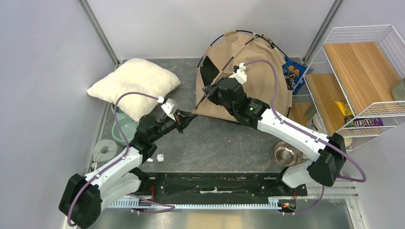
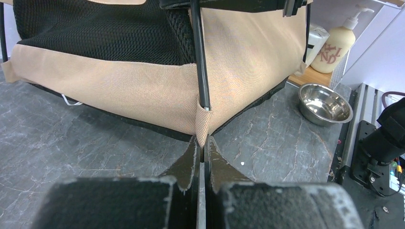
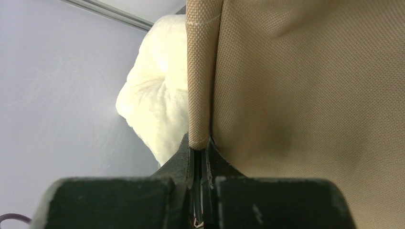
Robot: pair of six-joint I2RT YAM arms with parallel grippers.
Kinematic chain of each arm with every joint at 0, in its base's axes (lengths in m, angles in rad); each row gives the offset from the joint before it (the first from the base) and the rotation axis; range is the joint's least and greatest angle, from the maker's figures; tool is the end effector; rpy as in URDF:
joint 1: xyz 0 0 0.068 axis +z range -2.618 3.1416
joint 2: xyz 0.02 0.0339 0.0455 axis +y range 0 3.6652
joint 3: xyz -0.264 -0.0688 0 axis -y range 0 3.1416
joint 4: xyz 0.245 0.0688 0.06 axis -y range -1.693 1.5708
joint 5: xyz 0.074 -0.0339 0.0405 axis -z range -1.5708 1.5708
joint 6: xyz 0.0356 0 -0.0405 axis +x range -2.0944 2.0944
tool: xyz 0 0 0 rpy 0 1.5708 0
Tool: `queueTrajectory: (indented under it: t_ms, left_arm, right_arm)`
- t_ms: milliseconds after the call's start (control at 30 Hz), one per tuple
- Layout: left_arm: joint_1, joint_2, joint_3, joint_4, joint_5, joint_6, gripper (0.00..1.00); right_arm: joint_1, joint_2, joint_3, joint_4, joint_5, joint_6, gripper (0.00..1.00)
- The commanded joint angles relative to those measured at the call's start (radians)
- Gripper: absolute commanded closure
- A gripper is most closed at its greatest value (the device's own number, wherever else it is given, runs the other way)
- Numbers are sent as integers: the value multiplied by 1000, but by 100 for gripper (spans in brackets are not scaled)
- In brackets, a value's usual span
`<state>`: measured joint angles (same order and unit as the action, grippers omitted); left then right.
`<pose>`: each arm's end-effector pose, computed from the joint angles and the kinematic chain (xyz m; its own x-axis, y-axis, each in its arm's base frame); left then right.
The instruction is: Set up the pet tent
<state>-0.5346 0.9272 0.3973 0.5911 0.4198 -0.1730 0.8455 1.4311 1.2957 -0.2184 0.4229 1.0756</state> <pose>0.1730 -0.1193 0.2591 -0.0885 -0.1303 -0.9875 0.8122 0.5645 -0.1473 0.2325 0.2402 0.3644 -0.4849 0.6625 -0.5709 -0.0007 0.6525 0.7578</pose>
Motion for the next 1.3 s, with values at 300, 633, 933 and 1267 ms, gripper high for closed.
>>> queueTrajectory:
  t_ms: [300,633,933,1267]
  left_arm:
    - [-2,-22,67,9,-11,42,98]
    - [-2,1,167,-161,-38,54,98]
    - [-2,15,212,-259,-71,55,94]
    - [-2,13,211,-264,-95,61,74]
  right_arm:
    - [-17,46,-14,-17,64,-61,100]
    - [31,83,-22,-12,56,-158,100]
    - [40,121,-36,6,16,-234,100]
    - [40,193,-87,10,-286,-311,100]
